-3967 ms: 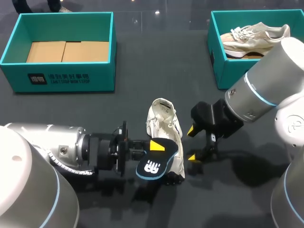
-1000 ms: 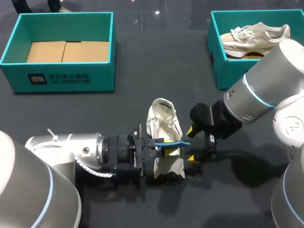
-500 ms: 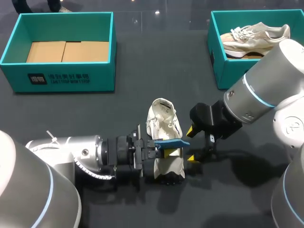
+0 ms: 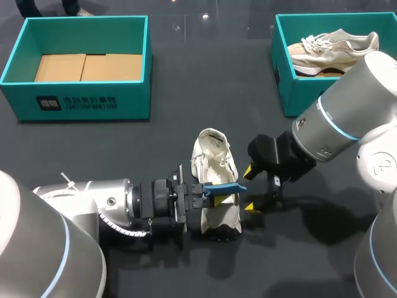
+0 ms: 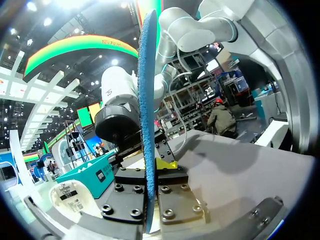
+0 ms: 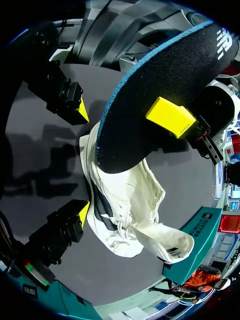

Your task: Take the shoe out of the shoebox, open the shoe tongue, remove and reinsert the insole, then place the shoe into the shoebox

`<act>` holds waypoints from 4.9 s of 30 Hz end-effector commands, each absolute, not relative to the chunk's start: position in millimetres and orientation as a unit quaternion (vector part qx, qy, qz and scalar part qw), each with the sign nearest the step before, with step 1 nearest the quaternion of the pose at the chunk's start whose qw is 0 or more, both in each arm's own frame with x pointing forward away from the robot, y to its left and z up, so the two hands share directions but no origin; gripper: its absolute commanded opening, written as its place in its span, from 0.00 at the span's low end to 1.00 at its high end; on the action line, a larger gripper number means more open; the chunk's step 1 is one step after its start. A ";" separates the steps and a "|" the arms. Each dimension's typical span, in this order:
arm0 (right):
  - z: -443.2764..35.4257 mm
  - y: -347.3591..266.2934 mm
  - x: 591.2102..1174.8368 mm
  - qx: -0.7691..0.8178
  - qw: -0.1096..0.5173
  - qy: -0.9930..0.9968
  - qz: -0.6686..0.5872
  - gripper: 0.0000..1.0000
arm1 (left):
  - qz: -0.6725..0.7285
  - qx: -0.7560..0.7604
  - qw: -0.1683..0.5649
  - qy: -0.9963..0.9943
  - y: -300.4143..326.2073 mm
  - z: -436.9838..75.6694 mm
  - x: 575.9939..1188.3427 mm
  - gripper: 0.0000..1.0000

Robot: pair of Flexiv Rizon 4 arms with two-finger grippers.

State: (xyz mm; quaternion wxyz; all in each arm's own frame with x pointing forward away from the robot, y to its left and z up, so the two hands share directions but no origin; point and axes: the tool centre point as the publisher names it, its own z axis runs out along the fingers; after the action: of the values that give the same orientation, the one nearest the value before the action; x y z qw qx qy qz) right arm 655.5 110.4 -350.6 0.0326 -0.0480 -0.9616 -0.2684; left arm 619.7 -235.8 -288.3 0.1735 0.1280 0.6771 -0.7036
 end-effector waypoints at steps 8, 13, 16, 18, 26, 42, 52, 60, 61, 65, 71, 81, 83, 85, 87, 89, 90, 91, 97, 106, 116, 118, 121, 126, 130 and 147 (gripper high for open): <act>-351.7 111.5 654.1 -0.049 0.031 -0.962 -0.268 1.00 | -0.700 0.110 0.186 0.681 -234.0 -296.2 628.4 0.00; -351.7 111.5 654.1 -0.049 0.031 -0.962 -0.268 1.00 | -0.697 0.107 0.188 0.684 -235.0 -299.7 632.4 0.00; -351.7 111.5 654.1 -0.049 0.031 -0.962 -0.268 1.00 | -0.693 0.110 0.188 0.687 -235.9 -302.4 633.5 0.00; -351.7 111.5 654.1 -0.049 0.031 -0.962 -0.268 1.00 | -0.689 0.116 0.189 0.690 -235.7 -304.4 634.6 0.00; -351.7 111.5 654.1 -0.049 0.031 -0.962 -0.268 1.00 | -0.678 0.127 0.199 0.696 -231.7 -310.5 640.1 0.00; -351.7 111.5 654.1 -0.049 0.031 -0.962 -0.268 1.00 | -0.658 0.148 0.212 0.708 -230.5 -329.4 646.9 0.00; -351.7 111.5 654.1 -0.049 0.031 -0.962 -0.268 1.00 | -0.654 0.136 0.216 0.712 -228.2 -342.0 658.8 0.00; -351.7 111.5 654.1 -0.049 0.031 -0.962 -0.268 1.00 | -0.646 0.129 0.212 0.722 -228.8 -350.0 666.3 0.00; -351.7 111.5 654.1 -0.049 0.031 -0.962 -0.268 1.00 | -0.645 0.128 0.210 0.724 -228.7 -350.7 667.0 0.00; -351.7 111.5 654.1 -0.049 0.031 -0.962 -0.268 1.00 | -0.638 0.123 0.208 0.731 -228.2 -356.2 670.5 0.00; -351.7 111.5 654.1 -0.049 0.031 -0.962 -0.268 1.00 | -0.639 0.120 0.205 0.731 -228.6 -355.9 669.3 0.00; -351.7 111.5 654.1 -0.049 0.031 -0.962 -0.268 1.00 | -0.646 0.116 0.203 0.727 -227.9 -347.1 666.7 0.17; -351.7 111.5 654.1 -0.049 0.031 -0.962 -0.268 1.00 | -0.647 0.116 0.203 0.726 -226.8 -345.0 665.8 0.17; -351.7 111.5 654.1 -0.049 0.031 -0.962 -0.268 1.00 | -0.647 0.117 0.204 0.725 -225.3 -342.6 665.0 0.16; -351.7 111.5 654.1 -0.049 0.031 -0.962 -0.268 1.00 | -0.647 0.117 0.205 0.725 -223.9 -340.0 663.7 0.17; -351.7 111.5 654.1 -0.049 0.031 -0.962 -0.268 1.00 | -0.648 0.118 0.207 0.723 -222.7 -337.6 662.2 0.18; -351.7 111.5 654.1 -0.049 0.031 -0.962 -0.268 1.00 | -0.648 0.119 0.207 0.723 -222.3 -336.5 661.6 0.19; -351.7 111.5 654.1 -0.049 0.031 -0.962 -0.268 1.00 | -0.648 0.119 0.208 0.723 -222.0 -335.2 661.2 0.20; -351.7 111.5 654.1 -0.049 0.031 -0.962 -0.268 1.00 | -0.647 0.121 0.209 0.723 -222.3 -326.9 655.1 0.20; -351.7 111.5 654.1 -0.049 0.031 -0.962 -0.268 1.00 | -0.627 0.129 0.211 0.738 -227.5 -317.7 648.1 0.20; -351.7 111.5 654.1 -0.049 0.031 -0.962 -0.268 1.00 | -0.621 0.143 0.209 0.742 -234.8 -308.7 644.8 0.24; -351.7 111.5 654.1 -0.049 0.031 -0.962 -0.268 1.00 | -0.621 0.147 0.209 0.741 -236.0 -307.2 644.5 0.17; -351.7 111.5 654.1 -0.049 0.031 -0.962 -0.268 1.00 | -0.620 0.152 0.209 0.740 -237.8 -305.9 643.8 0.07; -351.7 111.5 654.1 -0.049 0.031 -0.962 -0.268 1.00 | -0.622 0.160 0.208 0.738 -238.3 -305.8 642.3 0.00; -351.7 111.5 654.1 -0.049 0.031 -0.962 -0.268 1.00 | -0.626 0.165 0.211 0.732 -236.1 -310.4 644.3 0.00; -351.7 111.5 654.1 -0.049 0.031 -0.962 -0.268 1.00 | -0.613 0.193 0.230 0.731 -229.3 -334.6 661.2 0.00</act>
State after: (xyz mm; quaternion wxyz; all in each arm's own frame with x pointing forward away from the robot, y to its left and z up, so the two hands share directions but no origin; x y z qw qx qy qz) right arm 655.5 110.5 -350.6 0.0325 -0.0480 -0.9616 -0.2684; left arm 658.0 -226.5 -331.7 0.2325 0.1915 0.7293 -0.6143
